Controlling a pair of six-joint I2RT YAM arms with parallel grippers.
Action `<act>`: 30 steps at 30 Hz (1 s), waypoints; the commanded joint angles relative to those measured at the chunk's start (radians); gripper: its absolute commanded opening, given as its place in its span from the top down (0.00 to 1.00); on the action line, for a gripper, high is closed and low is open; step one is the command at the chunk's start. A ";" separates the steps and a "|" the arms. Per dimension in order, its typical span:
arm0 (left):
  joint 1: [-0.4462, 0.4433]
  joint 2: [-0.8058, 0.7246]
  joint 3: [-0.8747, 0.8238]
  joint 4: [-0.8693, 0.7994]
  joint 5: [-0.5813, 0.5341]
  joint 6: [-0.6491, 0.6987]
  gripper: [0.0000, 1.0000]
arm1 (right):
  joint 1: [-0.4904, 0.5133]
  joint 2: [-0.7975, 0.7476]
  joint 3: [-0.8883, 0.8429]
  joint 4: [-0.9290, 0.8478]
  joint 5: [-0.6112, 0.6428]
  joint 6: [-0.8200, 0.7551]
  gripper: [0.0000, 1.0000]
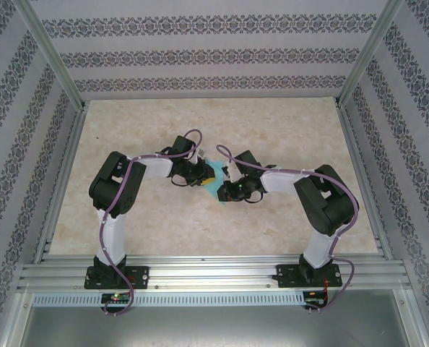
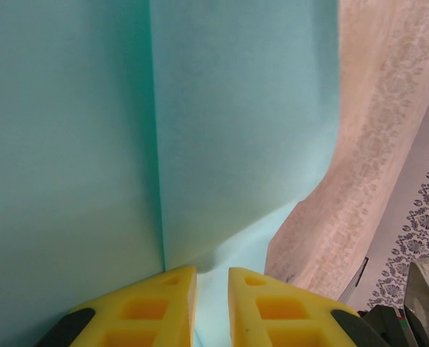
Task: Fold a paper plane with a square sheet of paper (fold left side to right side)
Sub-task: Fourth fold the wing at the center of the table.
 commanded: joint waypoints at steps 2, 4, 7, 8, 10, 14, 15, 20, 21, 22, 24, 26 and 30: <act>-0.014 0.057 -0.029 -0.059 -0.066 0.004 0.79 | -0.001 0.005 -0.018 -0.052 0.027 -0.029 0.79; -0.014 0.057 -0.029 -0.060 -0.066 0.003 0.79 | 0.006 0.013 -0.018 -0.049 0.021 -0.030 0.79; -0.014 0.057 -0.028 -0.059 -0.066 0.004 0.79 | 0.013 0.012 -0.022 -0.042 0.015 -0.023 0.79; -0.014 0.056 -0.029 -0.059 -0.066 0.004 0.79 | 0.013 0.010 -0.024 -0.036 0.011 -0.021 0.79; -0.014 0.057 -0.029 -0.060 -0.066 0.004 0.79 | 0.014 0.004 -0.027 -0.027 0.000 -0.018 0.79; -0.015 0.056 -0.029 -0.060 -0.066 0.003 0.79 | 0.020 -0.001 -0.026 -0.018 -0.012 -0.011 0.79; -0.014 0.057 -0.029 -0.059 -0.066 0.005 0.79 | 0.019 -0.005 -0.028 -0.007 -0.018 -0.006 0.79; -0.014 0.057 -0.028 -0.058 -0.064 0.003 0.79 | 0.016 -0.037 -0.024 0.010 -0.035 0.012 0.79; -0.014 0.058 -0.029 -0.058 -0.064 0.004 0.79 | 0.012 -0.048 -0.020 0.009 -0.036 0.014 0.79; -0.014 0.058 -0.029 -0.057 -0.064 0.004 0.79 | 0.008 -0.058 -0.016 0.008 -0.036 0.014 0.79; -0.014 0.058 -0.029 -0.057 -0.064 0.004 0.79 | -0.001 -0.069 -0.004 0.006 -0.041 0.016 0.79; -0.014 0.058 -0.029 -0.058 -0.064 0.005 0.79 | -0.006 -0.071 0.012 -0.001 -0.040 0.014 0.79; -0.014 0.057 -0.029 -0.057 -0.064 0.004 0.79 | -0.008 -0.032 0.048 -0.019 -0.037 -0.001 0.79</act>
